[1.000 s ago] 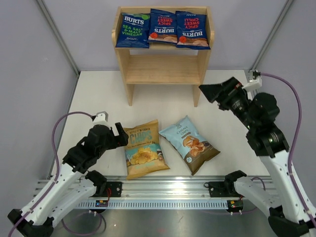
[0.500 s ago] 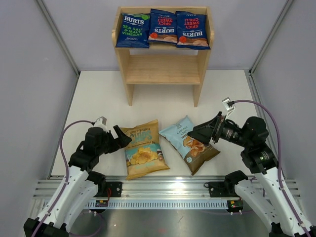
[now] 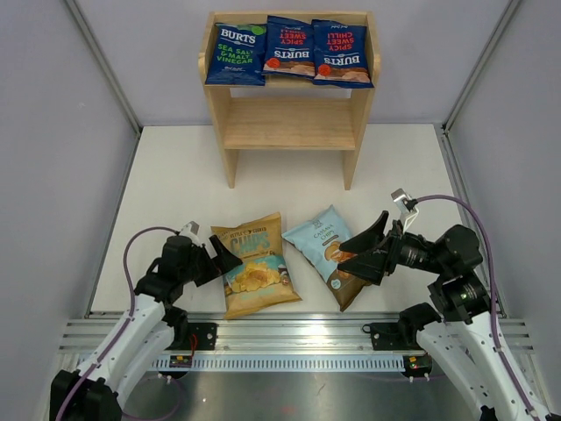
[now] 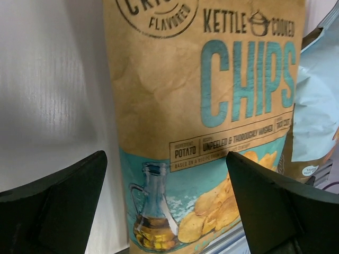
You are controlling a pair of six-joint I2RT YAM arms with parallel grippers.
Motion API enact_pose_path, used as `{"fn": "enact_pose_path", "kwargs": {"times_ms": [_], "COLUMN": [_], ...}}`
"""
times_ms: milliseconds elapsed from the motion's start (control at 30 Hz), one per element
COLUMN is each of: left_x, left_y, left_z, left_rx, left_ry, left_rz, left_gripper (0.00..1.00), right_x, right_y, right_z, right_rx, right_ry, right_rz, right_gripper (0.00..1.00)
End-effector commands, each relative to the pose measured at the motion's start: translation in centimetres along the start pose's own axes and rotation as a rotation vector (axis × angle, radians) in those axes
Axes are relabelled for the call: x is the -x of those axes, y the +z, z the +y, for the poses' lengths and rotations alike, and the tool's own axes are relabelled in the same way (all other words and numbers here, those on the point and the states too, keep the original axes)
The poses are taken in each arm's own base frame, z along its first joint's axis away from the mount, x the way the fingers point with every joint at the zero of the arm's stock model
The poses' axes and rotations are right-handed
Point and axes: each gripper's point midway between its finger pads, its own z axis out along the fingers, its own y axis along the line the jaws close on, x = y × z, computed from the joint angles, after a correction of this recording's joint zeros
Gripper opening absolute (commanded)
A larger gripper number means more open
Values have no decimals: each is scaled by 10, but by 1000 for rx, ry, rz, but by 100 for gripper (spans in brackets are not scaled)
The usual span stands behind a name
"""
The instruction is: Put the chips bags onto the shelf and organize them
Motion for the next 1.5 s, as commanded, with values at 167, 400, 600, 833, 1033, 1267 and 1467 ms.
{"fn": "enact_pose_path", "kwargs": {"times_ms": [167,400,600,833,1033,1267,1467], "left_x": [-7,-17,-11,12,22,33,54], "left_y": [18,28,26,6,-2,-16,-42], "left_z": [-9,-6,-9,-29,-40,-64,-86], "left_rx": [-122,-162,-176,-263,-301,-373,-436], "left_ry": [-37,-48,-71,-153,-199,-235,-270], "left_rz": [7,29,-12,-155,-185,-195,-266], "left_gripper": [99,79,55,36,26,21,20], "right_x": [-6,-12,-17,-35,-40,-54,-73], "right_y": [4,7,6,12,18,32,60], "right_z": [-8,-21,-32,-78,-97,-122,-129], "right_rx": [38,16,-26,-139,-164,-220,-289], "right_ry": [3,58,73,257,304,376,393], "right_rz": [3,2,6,-30,-30,-67,-81], "right_gripper": [99,97,96,92,91,88,85]}}
